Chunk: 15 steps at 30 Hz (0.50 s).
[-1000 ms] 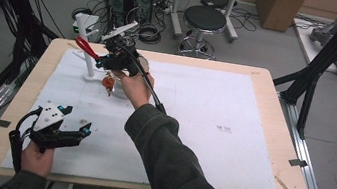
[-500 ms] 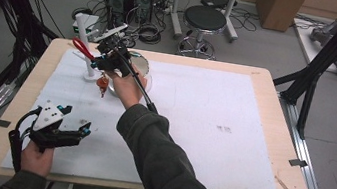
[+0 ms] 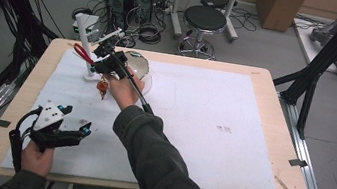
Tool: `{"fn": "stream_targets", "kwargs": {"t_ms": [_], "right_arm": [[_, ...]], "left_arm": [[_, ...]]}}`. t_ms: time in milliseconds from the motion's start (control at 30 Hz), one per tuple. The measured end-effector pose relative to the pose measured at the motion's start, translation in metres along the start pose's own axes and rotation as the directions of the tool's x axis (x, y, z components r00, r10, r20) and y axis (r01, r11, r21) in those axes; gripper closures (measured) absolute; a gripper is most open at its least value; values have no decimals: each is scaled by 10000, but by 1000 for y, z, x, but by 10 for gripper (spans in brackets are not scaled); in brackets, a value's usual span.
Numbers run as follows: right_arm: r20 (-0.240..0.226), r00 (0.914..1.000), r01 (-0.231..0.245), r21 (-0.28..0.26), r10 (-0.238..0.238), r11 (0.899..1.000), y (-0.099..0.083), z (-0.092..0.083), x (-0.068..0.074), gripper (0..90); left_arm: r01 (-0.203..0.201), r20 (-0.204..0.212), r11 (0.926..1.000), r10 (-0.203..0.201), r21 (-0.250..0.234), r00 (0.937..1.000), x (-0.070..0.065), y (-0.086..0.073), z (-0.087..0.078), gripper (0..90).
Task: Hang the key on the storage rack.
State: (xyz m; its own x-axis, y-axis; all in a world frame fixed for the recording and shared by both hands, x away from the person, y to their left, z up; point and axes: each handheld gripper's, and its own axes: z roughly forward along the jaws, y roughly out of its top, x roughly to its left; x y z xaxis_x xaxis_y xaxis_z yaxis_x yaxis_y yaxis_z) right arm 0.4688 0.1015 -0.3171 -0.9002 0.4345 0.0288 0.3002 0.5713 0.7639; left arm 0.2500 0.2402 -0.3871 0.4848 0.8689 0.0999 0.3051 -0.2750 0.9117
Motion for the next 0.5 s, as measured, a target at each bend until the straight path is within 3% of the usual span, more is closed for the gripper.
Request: {"fn": "stream_targets", "kwargs": {"t_ms": [500], "right_arm": [[143,9996,-238,446,232,9987,-4,19,-1,831]], "left_arm": [[-65,45,10000,65,19,10000,-1,0,1,199]]}}
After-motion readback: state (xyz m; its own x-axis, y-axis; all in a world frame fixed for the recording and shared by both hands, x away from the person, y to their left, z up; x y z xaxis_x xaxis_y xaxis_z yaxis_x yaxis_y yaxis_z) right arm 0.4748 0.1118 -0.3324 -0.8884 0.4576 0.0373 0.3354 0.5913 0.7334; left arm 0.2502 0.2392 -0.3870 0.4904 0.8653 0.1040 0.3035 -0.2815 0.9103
